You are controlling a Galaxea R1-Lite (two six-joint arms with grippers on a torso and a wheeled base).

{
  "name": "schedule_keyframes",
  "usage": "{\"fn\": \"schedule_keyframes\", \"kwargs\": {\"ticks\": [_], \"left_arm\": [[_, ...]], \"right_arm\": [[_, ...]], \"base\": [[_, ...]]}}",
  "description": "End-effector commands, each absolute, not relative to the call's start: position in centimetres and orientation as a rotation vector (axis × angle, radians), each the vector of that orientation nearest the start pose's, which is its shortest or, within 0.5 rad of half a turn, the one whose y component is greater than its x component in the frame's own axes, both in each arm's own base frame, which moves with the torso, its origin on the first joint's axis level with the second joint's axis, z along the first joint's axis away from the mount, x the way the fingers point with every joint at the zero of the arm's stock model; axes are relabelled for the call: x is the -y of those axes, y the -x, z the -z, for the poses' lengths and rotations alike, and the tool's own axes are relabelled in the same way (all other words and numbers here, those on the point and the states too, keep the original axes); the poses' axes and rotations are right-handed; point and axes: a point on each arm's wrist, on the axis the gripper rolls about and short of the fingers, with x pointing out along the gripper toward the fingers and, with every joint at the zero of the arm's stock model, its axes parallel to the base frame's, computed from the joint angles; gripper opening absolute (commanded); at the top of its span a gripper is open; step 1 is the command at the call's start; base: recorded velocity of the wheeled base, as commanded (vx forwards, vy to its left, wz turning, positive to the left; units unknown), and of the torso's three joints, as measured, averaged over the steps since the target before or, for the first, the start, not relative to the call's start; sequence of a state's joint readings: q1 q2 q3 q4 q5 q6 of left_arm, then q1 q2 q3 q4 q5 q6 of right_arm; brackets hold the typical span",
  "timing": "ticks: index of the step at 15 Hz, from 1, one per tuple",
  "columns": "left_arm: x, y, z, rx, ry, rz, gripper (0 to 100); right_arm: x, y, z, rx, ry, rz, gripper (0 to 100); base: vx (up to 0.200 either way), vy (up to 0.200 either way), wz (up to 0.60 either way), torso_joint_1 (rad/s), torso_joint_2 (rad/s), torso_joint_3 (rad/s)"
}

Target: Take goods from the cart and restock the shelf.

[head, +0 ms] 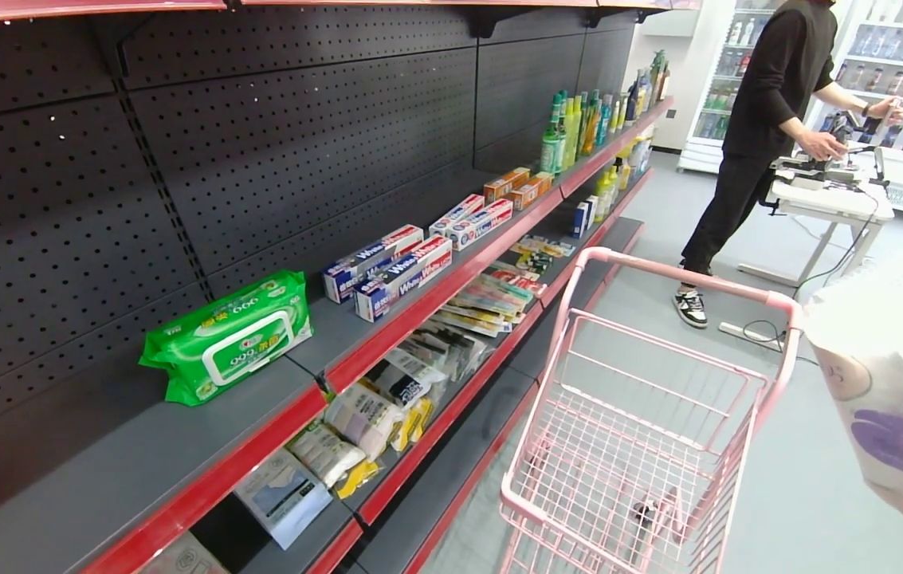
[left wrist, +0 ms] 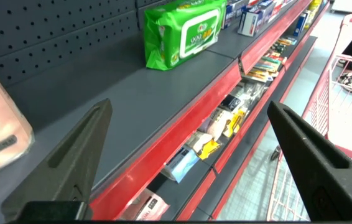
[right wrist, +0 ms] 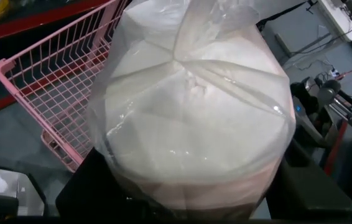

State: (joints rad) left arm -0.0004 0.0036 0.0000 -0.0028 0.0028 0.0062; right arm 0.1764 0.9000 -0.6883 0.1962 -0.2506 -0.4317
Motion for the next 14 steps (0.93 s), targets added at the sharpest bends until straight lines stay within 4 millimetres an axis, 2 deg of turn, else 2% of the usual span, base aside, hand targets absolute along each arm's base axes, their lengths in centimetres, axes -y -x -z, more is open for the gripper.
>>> {"fn": "schedule_keyframes", "kwargs": {"ticks": [1, 8, 14], "left_arm": [[0.0, 2.3, -7.6, 0.0, -0.006, -0.003, 100], [0.0, 2.3, -7.6, 0.0, -0.006, -0.003, 100], [0.0, 2.3, -7.6, 0.0, -0.006, -0.003, 100]], "right_arm": [[-1.2, -9.7, -23.1, -0.421, 0.518, -0.018, 0], [-1.5, -11.6, -23.4, -0.406, 0.517, -0.018, 0], [-1.6, -12.1, -23.3, -0.418, 0.519, -0.026, 0]], "base": [[0.0, 0.0, 0.0, 0.163, -0.33, -0.173], [0.0, 0.0, 0.0, 0.11, -0.22, -0.119], [0.0, 0.0, 0.0, 0.082, -0.17, -0.091]]}}
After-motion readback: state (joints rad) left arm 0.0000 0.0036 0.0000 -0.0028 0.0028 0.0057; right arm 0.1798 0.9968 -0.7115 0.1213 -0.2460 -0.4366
